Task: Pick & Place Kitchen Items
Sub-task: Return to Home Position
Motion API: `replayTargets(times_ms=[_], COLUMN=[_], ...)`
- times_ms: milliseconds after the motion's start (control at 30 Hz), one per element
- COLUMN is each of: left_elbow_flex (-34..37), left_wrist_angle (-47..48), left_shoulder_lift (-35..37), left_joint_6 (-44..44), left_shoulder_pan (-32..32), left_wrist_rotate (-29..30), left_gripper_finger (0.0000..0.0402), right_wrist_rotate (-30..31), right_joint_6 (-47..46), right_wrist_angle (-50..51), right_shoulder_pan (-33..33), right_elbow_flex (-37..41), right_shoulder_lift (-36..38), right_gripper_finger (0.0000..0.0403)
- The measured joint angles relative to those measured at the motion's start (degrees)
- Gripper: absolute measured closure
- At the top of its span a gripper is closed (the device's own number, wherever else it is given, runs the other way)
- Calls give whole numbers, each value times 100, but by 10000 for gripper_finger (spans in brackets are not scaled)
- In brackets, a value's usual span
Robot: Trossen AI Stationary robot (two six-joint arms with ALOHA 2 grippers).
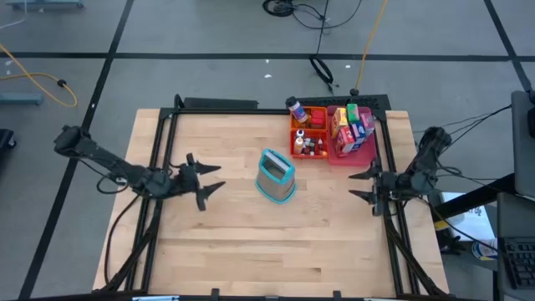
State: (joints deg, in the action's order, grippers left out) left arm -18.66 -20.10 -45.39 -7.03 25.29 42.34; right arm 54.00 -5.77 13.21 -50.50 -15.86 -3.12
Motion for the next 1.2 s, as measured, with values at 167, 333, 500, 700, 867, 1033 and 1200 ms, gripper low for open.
replayTargets(times_ms=[167, 333, 500, 700, 867, 1033, 1200], left_elbow_flex=[1027, 1657, 1799, 1799, 1796, 1797, 1797], left_wrist_angle=[-120, -104, 297, 574, 909, 914, 919], left_shoulder_lift=[943, 1474, 1659, 1653, 1612, 1607, 1607], left_joint_6=[-269, -620, -734, -773, -792, -841, -834], left_shoulder_pan=[-245, -132, -120, -163, -164, -165, -164], left_wrist_rotate=[-84, -345, 82, 163, 158, 141, 142], left_gripper_finger=[146, 146, 146, 146, 146, 146, 146], right_wrist_rotate=[324, 132, 190, 813, 888, 883, 533], right_joint_6=[-485, 315, 2894, 2081, 191, -542, -538], right_wrist_angle=[462, -1491, -4685, -3552, -2453, -2325, -2345], right_shoulder_pan=[-109, -247, -129, -165, -168, -170, -166], right_elbow_flex=[4, 528, 1321, 1475, 1480, 1487, 1414], right_shoulder_lift=[245, -3, 17, 204, 184, 109, 151], right_gripper_finger=[195, 196, 197, 206, 207, 203, 204])
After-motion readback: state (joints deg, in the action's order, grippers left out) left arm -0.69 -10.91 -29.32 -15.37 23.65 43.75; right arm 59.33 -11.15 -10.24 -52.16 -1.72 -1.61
